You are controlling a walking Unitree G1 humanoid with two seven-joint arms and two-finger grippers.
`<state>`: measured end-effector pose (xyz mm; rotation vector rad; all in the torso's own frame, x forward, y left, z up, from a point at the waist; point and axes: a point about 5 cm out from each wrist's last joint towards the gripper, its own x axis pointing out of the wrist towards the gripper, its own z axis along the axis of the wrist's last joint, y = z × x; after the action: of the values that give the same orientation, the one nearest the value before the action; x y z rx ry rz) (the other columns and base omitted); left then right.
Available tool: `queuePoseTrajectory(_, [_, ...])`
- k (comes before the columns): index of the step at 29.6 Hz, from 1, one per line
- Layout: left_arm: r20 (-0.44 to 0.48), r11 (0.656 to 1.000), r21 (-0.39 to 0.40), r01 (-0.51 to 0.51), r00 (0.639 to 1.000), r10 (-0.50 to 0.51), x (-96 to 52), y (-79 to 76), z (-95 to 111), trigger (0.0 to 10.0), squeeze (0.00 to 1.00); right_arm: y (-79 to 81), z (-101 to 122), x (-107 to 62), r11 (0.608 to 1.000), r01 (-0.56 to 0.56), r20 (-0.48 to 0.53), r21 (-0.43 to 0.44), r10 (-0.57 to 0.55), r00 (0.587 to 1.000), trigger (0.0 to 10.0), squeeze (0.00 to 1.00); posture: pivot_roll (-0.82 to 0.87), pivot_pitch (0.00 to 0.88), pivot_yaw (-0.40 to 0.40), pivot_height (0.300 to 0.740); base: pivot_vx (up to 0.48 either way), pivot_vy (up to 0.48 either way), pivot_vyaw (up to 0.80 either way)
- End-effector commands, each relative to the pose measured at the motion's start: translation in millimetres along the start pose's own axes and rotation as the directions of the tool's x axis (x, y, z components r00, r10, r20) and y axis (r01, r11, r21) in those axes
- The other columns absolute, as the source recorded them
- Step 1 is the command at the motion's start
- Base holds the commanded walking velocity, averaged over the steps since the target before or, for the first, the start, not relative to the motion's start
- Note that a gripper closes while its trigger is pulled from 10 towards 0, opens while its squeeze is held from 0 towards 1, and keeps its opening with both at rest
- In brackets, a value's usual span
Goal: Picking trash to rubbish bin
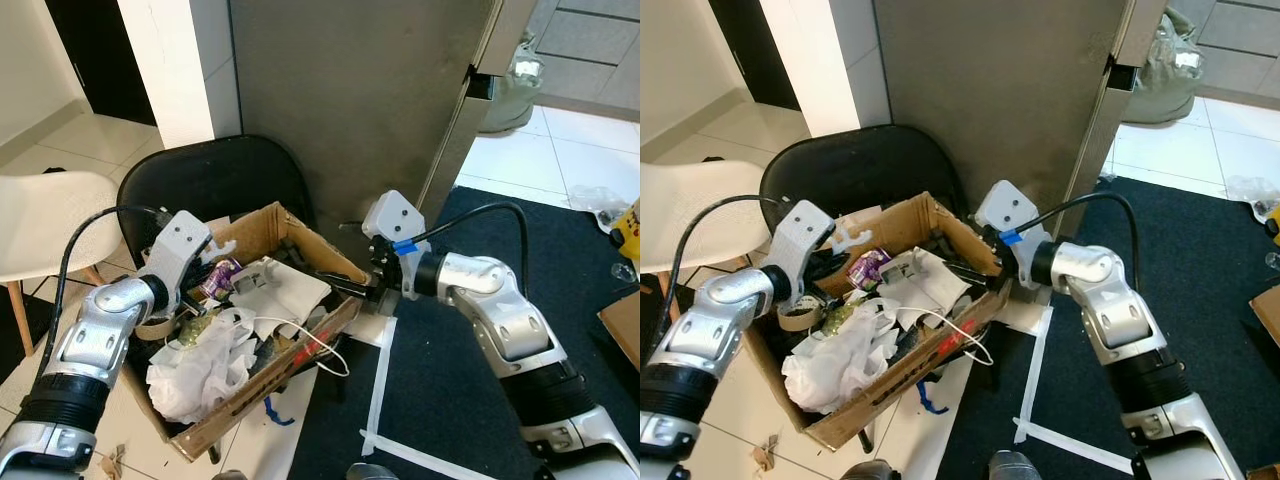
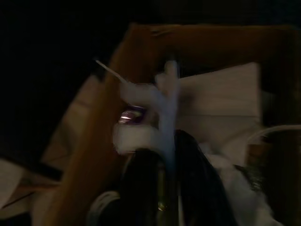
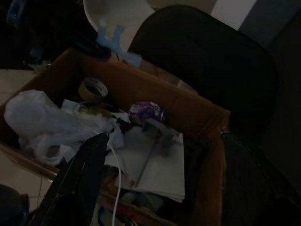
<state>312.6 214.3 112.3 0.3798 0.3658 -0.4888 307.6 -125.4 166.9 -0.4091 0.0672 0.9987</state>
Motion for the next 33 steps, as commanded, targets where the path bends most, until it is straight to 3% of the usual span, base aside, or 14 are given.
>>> queuePoseTrajectory(1, [-0.010, 0.998, 0.001, -0.059, 0.998, 0.059, -3.8, 11.4, 2, 10.0, 1.00, 1.4, -5, 0.1, 1.000, -0.006, -0.043, -0.010, 0.006, 0.999, 10.0, 0.00, -0.03, 0.000, -0.019, 0.740, 0.000, 0.000, 0.00])
queuePoseTrajectory(8, [0.041, 0.999, -0.013, -0.046, 0.998, 0.046, -5.8, 11.7, 13, 10.0, 1.00, 0.5, -8, -1.3, 1.000, -0.002, -0.056, -0.009, 0.001, 0.998, 10.0, 0.00, -0.03, 0.000, -0.021, 0.740, 0.000, 0.000, 0.00])
queuePoseTrajectory(9, [0.128, 0.998, -0.053, 0.025, 0.992, -0.018, -5.9, 2.7, 26, 10.0, 0.46, 0.1, -9, -1.5, 1.000, -0.001, -0.058, -0.007, 0.001, 0.998, 10.0, 0.00, -0.03, 0.000, -0.021, 0.740, 0.000, 0.000, 0.00])
queuePoseTrajectory(10, [0.207, 0.995, -0.065, 0.074, 0.977, -0.059, -6.7, -4.1, 37, 10.0, 0.00, -0.2, -9, -1.4, 1.000, 0.003, -0.055, -0.005, -0.003, 0.998, 10.0, 0.00, -0.03, 0.000, -0.021, 0.740, 0.000, 0.000, 0.00])
queuePoseTrajectory(11, [0.207, 0.995, -0.065, 0.074, 0.977, -0.059, -6.7, -4.1, 37, 10.0, 0.00, -0.2, -9, -1.4, 1.000, 0.003, -0.055, -0.005, -0.003, 0.998, 10.0, 0.00, -0.03, 0.000, -0.021, 0.740, 0.000, 0.000, 0.00])
queuePoseTrajectory(12, [0.256, 0.992, -0.069, 0.102, 0.963, -0.081, -7.5, -8.3, 45, 10.0, 0.00, -0.4, -9, -1.3, 1.000, 0.005, -0.053, -0.005, -0.006, 0.999, 10.0, 0.00, -0.03, 0.000, -0.021, 0.740, 0.000, 0.000, 0.00])
queuePoseTrajectory(14, [0.401, 0.978, -0.150, 0.147, 0.913, -0.076, -8.9, -13.7, 67, 10.0, 0.00, -2.1, -9, -0.8, 1.000, 0.023, -0.039, 0.015, -0.023, 0.999, 10.0, 0.00, -0.03, 0.000, -0.023, 0.740, 0.000, 0.000, 0.00])
queuePoseTrajectory(16, [0.429, 0.973, -0.172, 0.156, 0.901, -0.069, -9.2, -14.2, 72, 10.0, 0.00, -2.5, -9, -0.6, 0.999, 0.027, -0.036, 0.020, -0.027, 0.999, 10.0, 0.00, -0.03, 0.000, -0.023, 0.740, 0.000, 0.000, 0.00])
queuePoseTrajectory(18, [0.552, 0.956, -0.236, 0.173, 0.834, -0.014, -4.2, -21.6, 93, 10.0, 0.00, -4.6, -5, 2.1, 0.994, 0.059, 0.033, 0.092, -0.062, 0.998, 10.0, 0.00, -0.04, 0.000, -0.018, 0.740, 0.000, 0.000, 0.00])
queuePoseTrajectory(19, [0.552, 0.956, -0.236, 0.173, 0.834, -0.014, -4.2, -21.6, 93, 10.0, 0.00, -4.6, -5, 2.1, 0.994, 0.059, 0.033, 0.092, -0.062, 0.998, 10.0, 0.00, -0.04, 0.000, -0.018, 0.740, 0.000, 0.000, 0.00])
queuePoseTrajectory(22, [0.640, 0.931, -0.302, 0.207, 0.767, 0.037, 11.2, -38.5, 111, 10.0, 0.00, -7.5, 6, 6.6, 0.958, 0.078, 0.179, 0.275, -0.130, 0.975, 10.0, 0.00, -0.05, 0.000, -0.015, 0.740, 0.000, 0.000, 0.00])
queuePoseTrajectory(23, [0.647, 0.916, -0.328, 0.230, 0.761, 0.041, 20.2, -47.4, 115, 10.0, 0.00, -4.7, 10, 11.0, 0.936, 0.066, 0.229, 0.345, -0.152, 0.962, 10.0, 0.00, -0.05, 0.000, -0.014, 0.740, 0.000, 0.000, 0.00])
queuePoseTrajectory(27, [0.623, 0.928, -0.261, 0.267, 0.780, -0.049, 30.2, -66.0, 116, 10.0, 0.00, 10.9, 7, 22.0, 0.929, 0.010, 0.260, 0.369, -0.114, 0.959, 10.0, 0.00, -0.05, 0.000, -0.014, 0.740, 0.000, 0.000, 0.00])
queuePoseTrajectory(33, [0.611, 0.923, -0.280, 0.263, 0.791, -0.040, 32.7, -60.5, 117, 10.0, 0.00, 3.9, 7, 18.9, 0.925, 0.013, 0.268, 0.380, -0.123, 0.956, 10.0, 0.00, -0.05, 0.000, -0.012, 0.740, 0.000, -0.308, 0.00])
